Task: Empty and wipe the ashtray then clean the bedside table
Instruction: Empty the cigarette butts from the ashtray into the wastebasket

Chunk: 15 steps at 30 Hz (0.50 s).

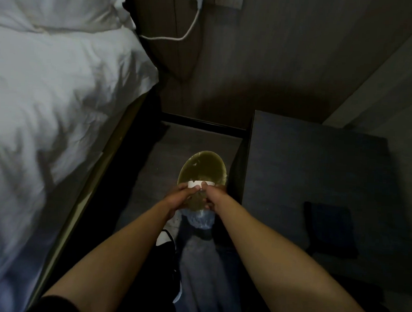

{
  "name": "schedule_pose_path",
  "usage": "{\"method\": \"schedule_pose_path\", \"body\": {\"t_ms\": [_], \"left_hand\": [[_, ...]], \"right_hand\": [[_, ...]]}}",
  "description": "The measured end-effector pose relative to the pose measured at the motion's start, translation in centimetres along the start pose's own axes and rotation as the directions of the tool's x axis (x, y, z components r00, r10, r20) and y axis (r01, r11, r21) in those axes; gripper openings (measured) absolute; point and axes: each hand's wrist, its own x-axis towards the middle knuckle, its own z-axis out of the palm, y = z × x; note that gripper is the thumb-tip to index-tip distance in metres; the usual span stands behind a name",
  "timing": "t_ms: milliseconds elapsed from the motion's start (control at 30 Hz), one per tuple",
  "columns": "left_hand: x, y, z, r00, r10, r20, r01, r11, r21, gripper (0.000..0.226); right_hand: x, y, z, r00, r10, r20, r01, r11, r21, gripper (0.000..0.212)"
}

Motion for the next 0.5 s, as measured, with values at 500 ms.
{"method": "schedule_pose_path", "body": {"t_ms": [500], "left_hand": [[-9.5, 8.7, 3.0, 0.924, 0.374, -0.081, -0.367, 0.926, 0.091, 0.055]], "right_hand": [[-10.9, -3.0, -5.1, 0.929, -0.363, 0.068, 0.345, 0.919, 0.192, 0.058]]}}
